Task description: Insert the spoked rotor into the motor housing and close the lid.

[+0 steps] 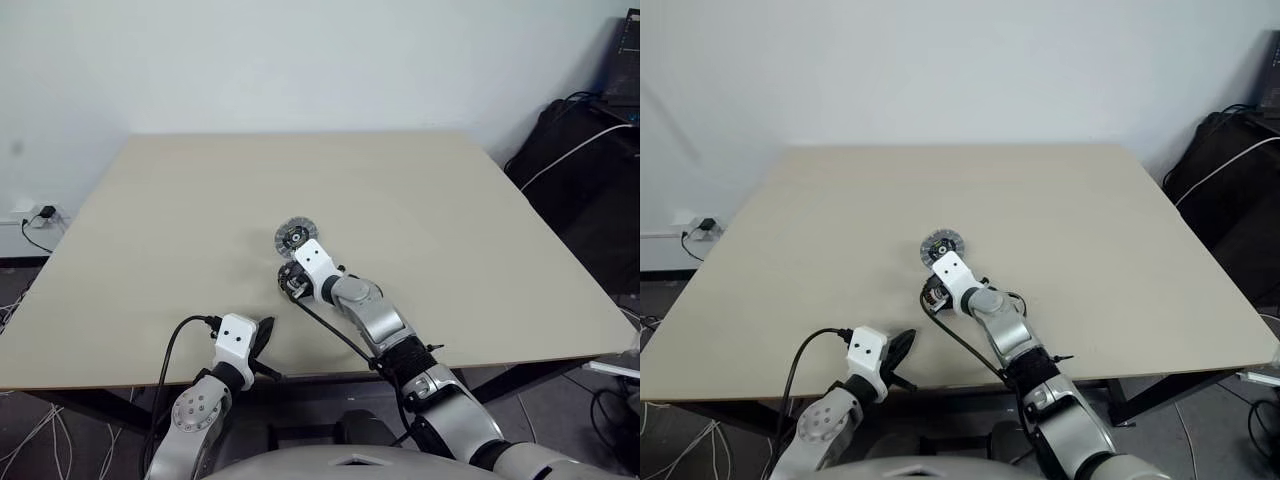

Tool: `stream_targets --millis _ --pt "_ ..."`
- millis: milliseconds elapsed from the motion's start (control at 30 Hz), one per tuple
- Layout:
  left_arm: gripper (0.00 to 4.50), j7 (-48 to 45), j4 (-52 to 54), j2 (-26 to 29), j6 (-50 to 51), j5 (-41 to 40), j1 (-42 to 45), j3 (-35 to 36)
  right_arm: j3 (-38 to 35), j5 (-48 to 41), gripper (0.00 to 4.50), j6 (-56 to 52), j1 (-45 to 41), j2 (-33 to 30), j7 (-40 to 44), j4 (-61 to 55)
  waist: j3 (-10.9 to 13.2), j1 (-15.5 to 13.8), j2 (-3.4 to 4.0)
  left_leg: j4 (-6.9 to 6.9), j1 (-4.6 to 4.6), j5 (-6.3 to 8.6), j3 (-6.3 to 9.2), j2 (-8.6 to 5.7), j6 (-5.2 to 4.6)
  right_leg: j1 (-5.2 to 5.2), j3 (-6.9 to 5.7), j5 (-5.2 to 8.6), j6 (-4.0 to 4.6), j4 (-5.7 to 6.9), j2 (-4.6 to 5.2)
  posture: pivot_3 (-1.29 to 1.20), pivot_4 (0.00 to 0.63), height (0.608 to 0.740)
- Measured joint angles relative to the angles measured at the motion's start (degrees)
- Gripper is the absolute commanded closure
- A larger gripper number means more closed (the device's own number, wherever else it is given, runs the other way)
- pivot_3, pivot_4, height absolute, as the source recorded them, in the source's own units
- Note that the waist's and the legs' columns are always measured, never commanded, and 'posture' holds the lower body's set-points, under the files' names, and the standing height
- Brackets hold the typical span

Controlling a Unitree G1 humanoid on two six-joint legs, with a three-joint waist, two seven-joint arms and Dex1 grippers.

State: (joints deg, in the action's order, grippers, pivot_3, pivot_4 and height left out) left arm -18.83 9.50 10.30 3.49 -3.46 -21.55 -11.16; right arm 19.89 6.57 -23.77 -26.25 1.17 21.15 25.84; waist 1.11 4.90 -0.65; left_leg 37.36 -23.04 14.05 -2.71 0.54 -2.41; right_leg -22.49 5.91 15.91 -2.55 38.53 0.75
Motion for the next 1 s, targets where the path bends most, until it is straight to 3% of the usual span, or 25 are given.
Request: stream_targets --millis 267,533,633,767,1000 --pt "4.46 0.0 0.0 0.0 0.0 0.0 -0.3 0.0 -0.2 -0.2 4.47 0.3 0.0 -0.5 0.0 -0.3 0.0 0.0 0.01 0.0 0.03 0.0 0.0 0.0 0.0 0.03 0.0 0.0 0.0 0.0 0.01 0.0 0.0 0.74" --pt "4.46 0.0 0.0 0.0 0.0 0.0 -0.1 -0.1 1.3 0.3 4.47 -0.7 0.9 -3.3 2.3 -8.2 0.0 -0.1 0.01 -0.01 -0.02 0.0 0.0 -0.01 0.0 -0.01 0.0 -0.01 -0.02 0.0 0.01 0.0 0.0 0.74" --pt "4.46 0.0 0.0 0.0 0.0 0.0 -0.1 -0.1 3.3 1.4 3.89 -1.0 1.4 -5.6 4.3 -10.1 0.0 -0.1 0.01 -0.01 -0.01 0.0 0.0 -0.02 -0.01 -0.01 0.0 0.01 0.0 0.0 0.01 0.0 0.0 0.74" --pt "4.46 0.0 0.0 0.0 0.1 0.0 -0.1 -0.1 6.2 3.8 2.65 -1.8 1.7 -8.2 5.6 -11.0 0.0 -0.1 0.0 -0.01 -0.01 0.0 -0.01 -0.02 0.0 -0.02 0.01 0.01 0.01 0.0 0.01 0.0 0.0 0.74" --pt "4.46 0.0 0.0 -0.2 0.1 0.0 -0.1 -0.1 9.6 7.9 2.65 -1.5 -0.2 -10.6 7.6 -11.3 0.0 -0.1 -0.02 0.0 0.0 -0.01 -0.01 -0.02 -0.02 -0.02 0.01 0.0 0.0 0.0 -0.02 0.0 0.0 0.74"
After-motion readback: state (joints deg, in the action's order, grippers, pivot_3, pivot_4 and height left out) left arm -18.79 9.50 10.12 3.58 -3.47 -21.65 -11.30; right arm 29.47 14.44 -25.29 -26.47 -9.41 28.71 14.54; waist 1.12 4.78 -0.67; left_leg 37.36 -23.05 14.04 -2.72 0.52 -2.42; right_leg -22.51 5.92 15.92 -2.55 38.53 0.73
